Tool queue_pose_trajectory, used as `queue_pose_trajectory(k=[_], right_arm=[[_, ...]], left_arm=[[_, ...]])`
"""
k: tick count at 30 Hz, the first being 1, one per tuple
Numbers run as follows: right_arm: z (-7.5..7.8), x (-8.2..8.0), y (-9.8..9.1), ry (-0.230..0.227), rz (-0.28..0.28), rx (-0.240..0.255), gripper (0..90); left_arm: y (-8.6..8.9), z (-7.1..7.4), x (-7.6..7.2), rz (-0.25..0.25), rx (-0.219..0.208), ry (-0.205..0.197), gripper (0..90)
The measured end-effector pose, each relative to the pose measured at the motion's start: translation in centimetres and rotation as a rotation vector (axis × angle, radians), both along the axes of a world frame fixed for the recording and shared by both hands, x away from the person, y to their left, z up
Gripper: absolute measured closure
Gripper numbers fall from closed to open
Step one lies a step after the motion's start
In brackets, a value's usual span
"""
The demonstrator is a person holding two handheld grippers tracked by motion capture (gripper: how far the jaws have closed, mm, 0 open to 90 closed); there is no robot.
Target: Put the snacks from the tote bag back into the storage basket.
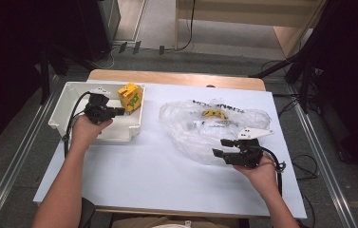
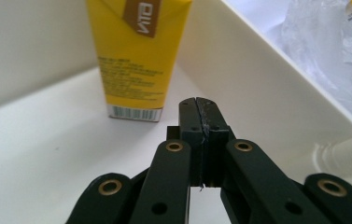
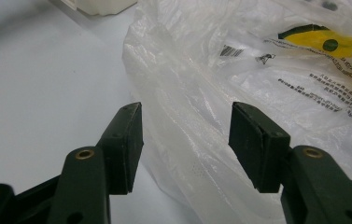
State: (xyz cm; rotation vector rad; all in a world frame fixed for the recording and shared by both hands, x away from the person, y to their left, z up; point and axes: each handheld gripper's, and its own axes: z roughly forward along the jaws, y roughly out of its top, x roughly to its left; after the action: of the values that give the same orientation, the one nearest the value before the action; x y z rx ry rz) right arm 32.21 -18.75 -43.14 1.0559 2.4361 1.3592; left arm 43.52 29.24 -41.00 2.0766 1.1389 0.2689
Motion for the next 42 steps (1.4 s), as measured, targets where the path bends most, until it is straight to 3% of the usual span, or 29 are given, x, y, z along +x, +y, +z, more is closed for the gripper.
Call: queue_pose_trajectory(k=[4,9,11,19,27,33,42], right_arm=[[0.0,0.0,-0.1,-0.001,-0.001,-0.003,45.8],[0.0,0.0,-0.1,-0.005,-0.002,-0.007,45.8],[0.0,-0.1,0.0,-0.002,-0.005,-0.008,45.8],[-0.1,-0.2,0.0,-0.003,-0.002,-0.017,45.9],[-0.1,-0.2,0.0,0.002,-0.003,-0.019,45.8],[-0.1,-0.3,0.0,0.001,-0.001,-0.018,45.8],[-0.1,-0.3,0.0,-0.001,0.001,-0.020,45.9]], left_arm=[[-0.5,-0.3,0.2,0.005,0.022,-0.026,90.0],[-0.8,-0.4,0.3,0.007,0.002,-0.054,90.0],[-1.0,-0.5,0.5,0.004,-0.022,-0.050,90.0],[-1.9,-1.6,1.6,-0.030,-0.003,-0.035,90.0],[-2.0,-2.2,2.5,-0.013,0.012,-0.040,90.0],[-2.0,-2.3,2.5,-0.017,0.020,-0.044,90.0],[-1.4,-2.4,2.6,0.017,0.036,-0.038,89.8]])
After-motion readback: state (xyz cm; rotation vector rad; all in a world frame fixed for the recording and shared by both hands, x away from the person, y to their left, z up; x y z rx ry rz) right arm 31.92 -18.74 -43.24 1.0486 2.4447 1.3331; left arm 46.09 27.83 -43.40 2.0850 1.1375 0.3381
